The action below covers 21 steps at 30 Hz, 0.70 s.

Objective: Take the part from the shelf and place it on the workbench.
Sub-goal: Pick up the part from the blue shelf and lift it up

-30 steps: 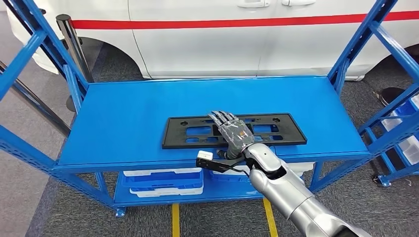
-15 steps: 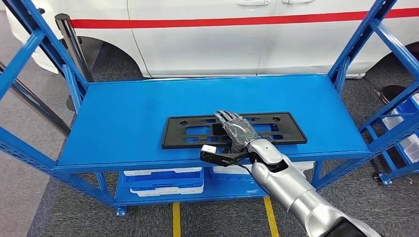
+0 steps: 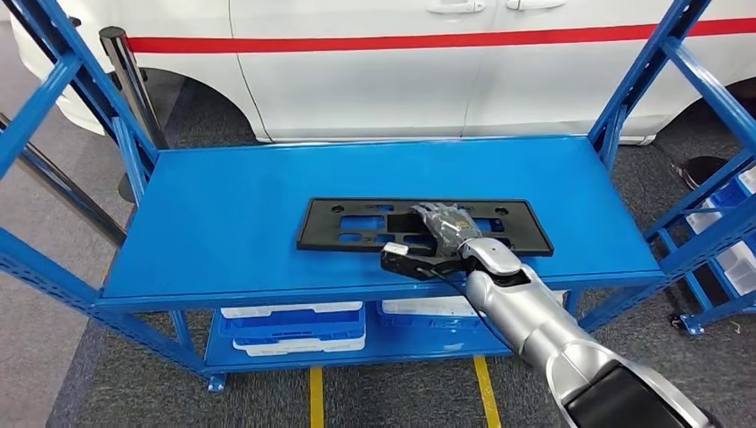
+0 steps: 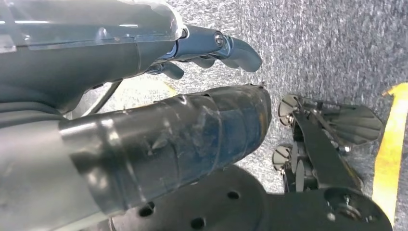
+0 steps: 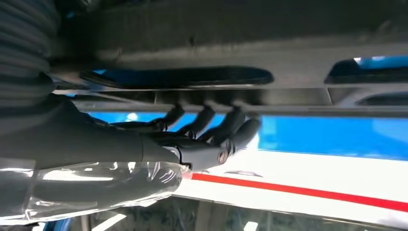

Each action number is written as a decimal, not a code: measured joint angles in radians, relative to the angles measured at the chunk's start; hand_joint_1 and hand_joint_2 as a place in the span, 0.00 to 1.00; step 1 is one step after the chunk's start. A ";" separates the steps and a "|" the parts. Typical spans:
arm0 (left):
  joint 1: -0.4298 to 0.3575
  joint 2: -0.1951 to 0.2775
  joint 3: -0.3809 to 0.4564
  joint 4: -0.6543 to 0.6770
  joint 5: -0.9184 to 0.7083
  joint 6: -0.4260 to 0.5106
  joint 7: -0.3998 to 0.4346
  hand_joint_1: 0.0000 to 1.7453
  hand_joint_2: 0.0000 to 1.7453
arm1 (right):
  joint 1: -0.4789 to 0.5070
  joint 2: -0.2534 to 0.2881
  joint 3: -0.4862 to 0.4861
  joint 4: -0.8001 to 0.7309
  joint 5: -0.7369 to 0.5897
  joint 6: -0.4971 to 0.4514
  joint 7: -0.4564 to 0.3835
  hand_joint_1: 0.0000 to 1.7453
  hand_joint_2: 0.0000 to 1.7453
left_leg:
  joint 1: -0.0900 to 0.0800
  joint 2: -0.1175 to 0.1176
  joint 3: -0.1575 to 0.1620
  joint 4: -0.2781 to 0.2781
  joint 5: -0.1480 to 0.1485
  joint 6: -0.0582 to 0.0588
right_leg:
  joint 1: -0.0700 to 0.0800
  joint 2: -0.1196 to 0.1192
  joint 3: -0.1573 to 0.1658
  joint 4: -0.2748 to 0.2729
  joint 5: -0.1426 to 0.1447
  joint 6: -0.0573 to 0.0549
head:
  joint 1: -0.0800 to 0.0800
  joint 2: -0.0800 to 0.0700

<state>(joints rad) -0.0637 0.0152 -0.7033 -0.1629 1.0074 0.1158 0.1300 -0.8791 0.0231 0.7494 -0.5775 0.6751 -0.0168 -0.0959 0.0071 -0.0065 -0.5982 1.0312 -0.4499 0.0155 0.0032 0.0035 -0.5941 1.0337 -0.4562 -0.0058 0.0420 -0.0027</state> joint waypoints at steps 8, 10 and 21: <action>0.001 0.005 0.000 0.000 0.010 -0.002 -0.019 0.00 0.00 | -0.039 0.009 -0.019 0.083 -0.009 0.031 -0.011 1.00 1.00 | 0.003 0.007 0.001 -0.010 0.011 0.029 | -0.009 0.000 -0.122 0.277 -0.133 0.028 | 0.000 0.000; 0.001 0.005 0.000 0.000 0.010 -0.002 -0.020 0.00 0.00 | -0.043 0.011 -0.020 0.091 -0.009 0.031 -0.012 1.00 1.00 | 0.003 0.006 0.003 -0.010 0.012 0.028 | -0.009 0.000 -0.084 0.209 -0.083 0.023 | 0.000 0.000; 0.002 0.008 0.000 0.000 0.017 0.000 -0.071 0.00 1.00 | -0.059 0.024 -0.021 0.109 -0.012 0.049 -0.027 1.00 1.00 | 0.005 0.004 -0.073 0.156 -0.085 -0.015 | -0.006 -0.013 0.034 -0.036 0.007 -0.024 | -0.002 0.000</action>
<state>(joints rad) -0.0615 0.0230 -0.7033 -0.1629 1.0242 0.1160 0.0588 -0.9376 0.0470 0.7280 -0.4688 0.6627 0.0325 -0.1232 0.0117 -0.0023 -0.6708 1.1869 -0.5353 0.0010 -0.0032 -0.0092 -0.5605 0.9978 -0.4491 -0.0298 0.0400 -0.0027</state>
